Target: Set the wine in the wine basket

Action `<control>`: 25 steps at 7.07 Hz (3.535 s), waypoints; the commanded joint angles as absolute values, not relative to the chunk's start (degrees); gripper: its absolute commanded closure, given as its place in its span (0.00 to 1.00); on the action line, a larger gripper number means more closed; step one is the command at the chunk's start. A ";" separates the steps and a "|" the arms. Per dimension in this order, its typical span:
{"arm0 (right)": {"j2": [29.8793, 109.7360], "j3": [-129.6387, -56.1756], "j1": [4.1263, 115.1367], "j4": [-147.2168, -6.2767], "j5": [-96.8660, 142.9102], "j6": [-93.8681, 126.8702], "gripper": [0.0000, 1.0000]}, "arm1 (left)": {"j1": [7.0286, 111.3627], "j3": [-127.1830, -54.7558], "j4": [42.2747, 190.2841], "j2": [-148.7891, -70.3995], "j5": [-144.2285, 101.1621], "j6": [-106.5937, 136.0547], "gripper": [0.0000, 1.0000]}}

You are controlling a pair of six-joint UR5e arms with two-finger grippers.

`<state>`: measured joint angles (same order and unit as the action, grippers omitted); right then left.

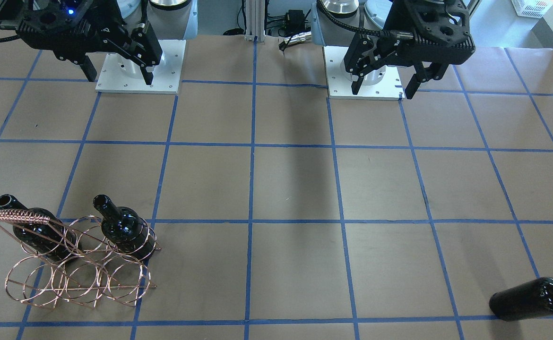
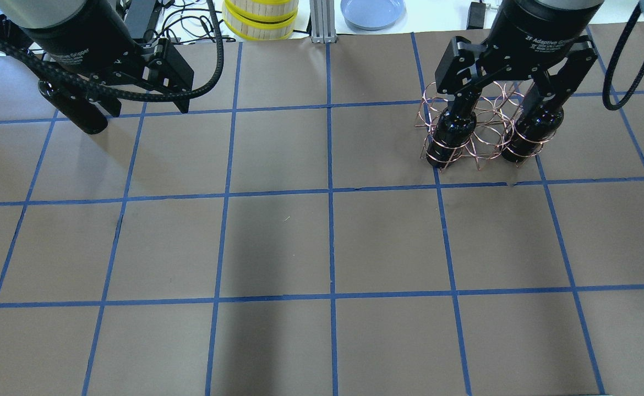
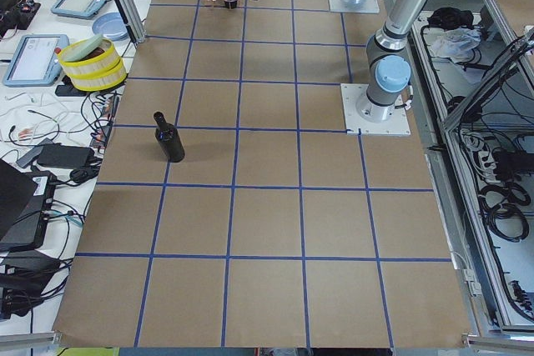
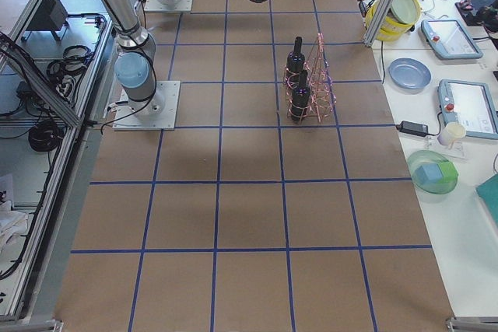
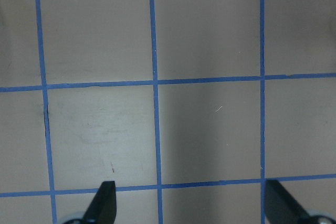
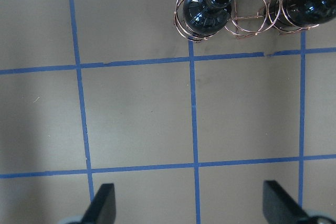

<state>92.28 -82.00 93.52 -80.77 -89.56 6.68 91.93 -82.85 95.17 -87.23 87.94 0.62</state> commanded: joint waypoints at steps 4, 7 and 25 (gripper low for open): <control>92.29 -82.00 93.52 -80.77 -89.56 6.68 0.00 | 90.89 -83.94 94.23 -87.27 88.33 -0.26 0.00; 92.29 -82.00 93.52 -80.68 -89.56 6.68 0.00 | 79.77 -84.37 76.84 -89.20 88.16 -7.63 0.00; 93.69 -84.73 93.78 -83.67 -89.82 -2.99 0.00 | 56.78 -83.14 43.24 -116.71 70.33 -32.52 0.07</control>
